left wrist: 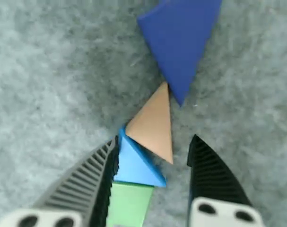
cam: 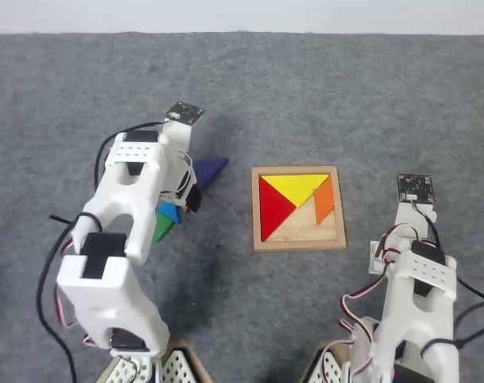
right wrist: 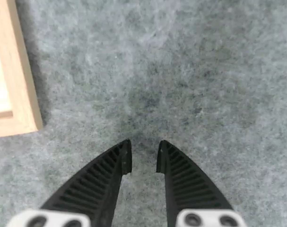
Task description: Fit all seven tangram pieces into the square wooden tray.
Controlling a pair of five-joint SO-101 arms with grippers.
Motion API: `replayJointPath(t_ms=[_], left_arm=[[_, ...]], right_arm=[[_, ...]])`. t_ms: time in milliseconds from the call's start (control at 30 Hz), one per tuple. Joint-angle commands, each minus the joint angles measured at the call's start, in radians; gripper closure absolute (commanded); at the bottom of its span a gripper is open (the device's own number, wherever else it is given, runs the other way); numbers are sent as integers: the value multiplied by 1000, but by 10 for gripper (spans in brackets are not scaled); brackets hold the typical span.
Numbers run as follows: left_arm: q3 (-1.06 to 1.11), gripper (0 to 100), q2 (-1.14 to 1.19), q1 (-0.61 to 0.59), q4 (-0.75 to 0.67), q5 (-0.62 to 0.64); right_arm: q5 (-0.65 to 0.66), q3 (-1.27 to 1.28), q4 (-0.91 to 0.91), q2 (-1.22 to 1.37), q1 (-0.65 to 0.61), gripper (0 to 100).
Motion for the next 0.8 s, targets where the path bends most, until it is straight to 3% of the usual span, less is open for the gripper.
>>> replayJointPath(t_ms=[0, 333, 500, 767], left_arm=[[-45, 776, 2, 3, -58, -12], [-50, 785, 57, 52, -87, -17], [-47, 878, 60, 52, -44, -18], [-48, 924, 55, 54, -14, -46]], right_arm=[[6, -5, -21, -33, 12, 890], [6, -5, -22, -33, 12, 890], [6, -5, -22, -33, 12, 890], [6, -5, -22, -33, 12, 890]])
